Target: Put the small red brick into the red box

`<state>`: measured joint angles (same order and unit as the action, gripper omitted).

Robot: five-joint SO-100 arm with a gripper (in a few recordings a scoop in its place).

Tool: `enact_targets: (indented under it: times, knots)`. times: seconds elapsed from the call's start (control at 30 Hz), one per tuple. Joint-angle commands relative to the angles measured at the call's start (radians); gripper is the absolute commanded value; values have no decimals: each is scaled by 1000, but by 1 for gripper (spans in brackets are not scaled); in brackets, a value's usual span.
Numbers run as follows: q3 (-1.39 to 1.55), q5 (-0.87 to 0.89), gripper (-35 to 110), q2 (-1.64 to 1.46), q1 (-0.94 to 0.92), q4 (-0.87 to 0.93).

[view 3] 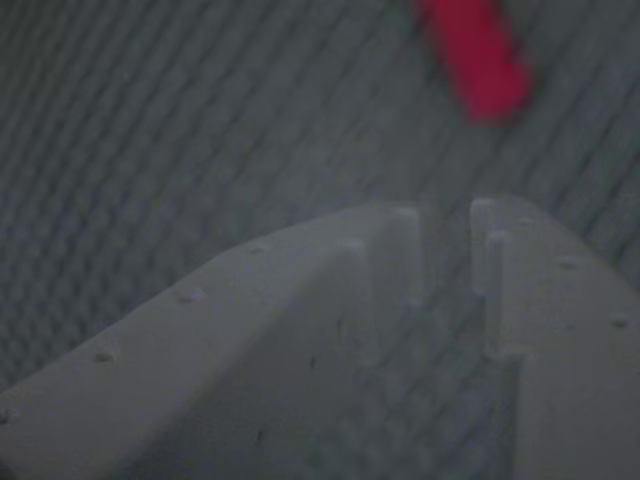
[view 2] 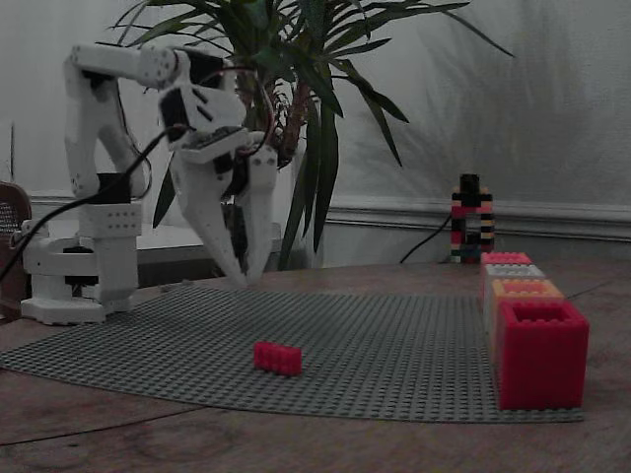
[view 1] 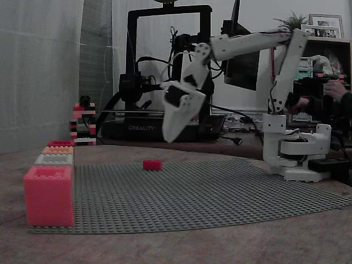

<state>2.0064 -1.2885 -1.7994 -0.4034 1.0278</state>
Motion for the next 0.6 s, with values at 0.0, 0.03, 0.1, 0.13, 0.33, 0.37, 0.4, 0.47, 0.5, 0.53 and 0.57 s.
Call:
enact_targets:
  times: [0.0,0.03,0.1,0.13,0.33,0.37,0.4,0.47,0.5,0.53,0.57]
  knots:
    - [-181,-86,7,80,-81,0]
    - [-212,-104,8,110,-87,12]
    - [-245,-149,10,156,-87,35]
    - [-258,-161,13,178,-87,41]
    - [-288,-206,20,259,-69,49]
    - [-291,-213,20,270,-66,49]
    - [-298,-210,20,281,-61,46]
    - [-318,-193,20,301,-54,43]
    - [-322,-187,20,305,-51,43]
    - [-322,-184,20,311,-46,43]
    - [-322,-184,22,316,-43,46]
